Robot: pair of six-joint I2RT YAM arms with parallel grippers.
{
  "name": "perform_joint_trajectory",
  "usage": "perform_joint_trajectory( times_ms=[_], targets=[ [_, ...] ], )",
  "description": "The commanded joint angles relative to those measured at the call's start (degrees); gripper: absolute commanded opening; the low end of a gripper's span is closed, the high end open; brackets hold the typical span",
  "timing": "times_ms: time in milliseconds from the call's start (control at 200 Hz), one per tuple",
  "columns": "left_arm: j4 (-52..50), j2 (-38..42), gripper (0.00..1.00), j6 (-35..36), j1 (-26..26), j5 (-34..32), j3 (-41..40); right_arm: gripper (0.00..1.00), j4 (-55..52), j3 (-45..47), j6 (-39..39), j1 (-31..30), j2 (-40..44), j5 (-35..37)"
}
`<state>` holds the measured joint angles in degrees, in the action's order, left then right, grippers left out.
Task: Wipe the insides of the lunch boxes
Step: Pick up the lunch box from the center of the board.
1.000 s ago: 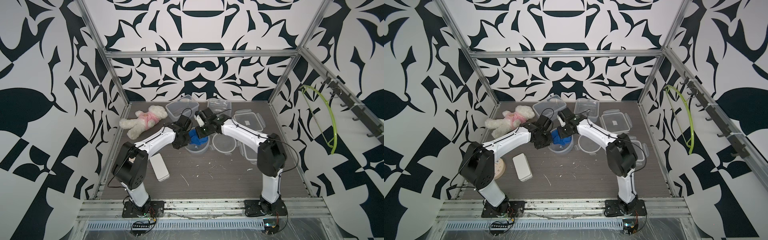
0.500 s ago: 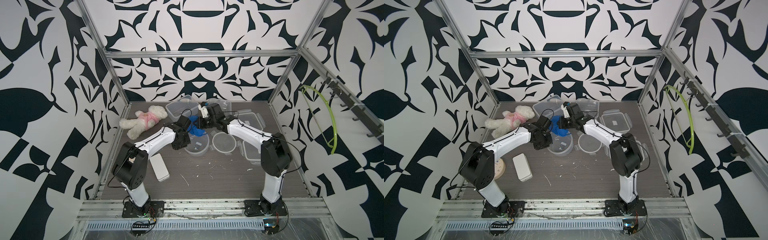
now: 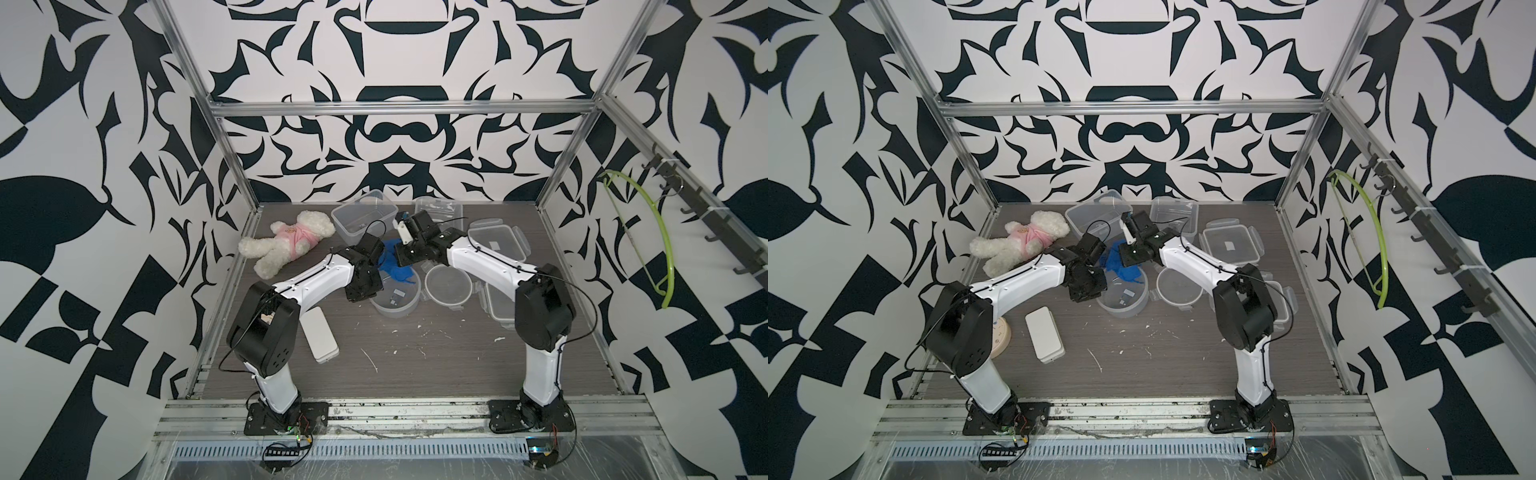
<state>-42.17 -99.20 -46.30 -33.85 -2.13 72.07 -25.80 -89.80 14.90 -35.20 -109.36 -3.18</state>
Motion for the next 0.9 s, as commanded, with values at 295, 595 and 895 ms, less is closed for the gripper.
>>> perform_joint_trajectory(
  times_ms=[295, 595, 895],
  targets=[
    [0.4, -1.5, 0.06, 0.6, 0.3, 0.2, 1.4, 0.00, -5.5, 23.0, 3.3, -4.5, 22.4, 2.2],
    [0.1, -2.0, 0.06, 0.4, 0.2, 0.7, 2.8, 0.00, -6.5, 19.3, 4.8, -19.7, 17.0, 10.8],
    [0.2, -1.9, 0.06, 0.2, 0.2, 1.5, 2.8, 0.00, 3.8, 10.6, 4.6, -22.1, 5.4, 0.9]
  ],
)
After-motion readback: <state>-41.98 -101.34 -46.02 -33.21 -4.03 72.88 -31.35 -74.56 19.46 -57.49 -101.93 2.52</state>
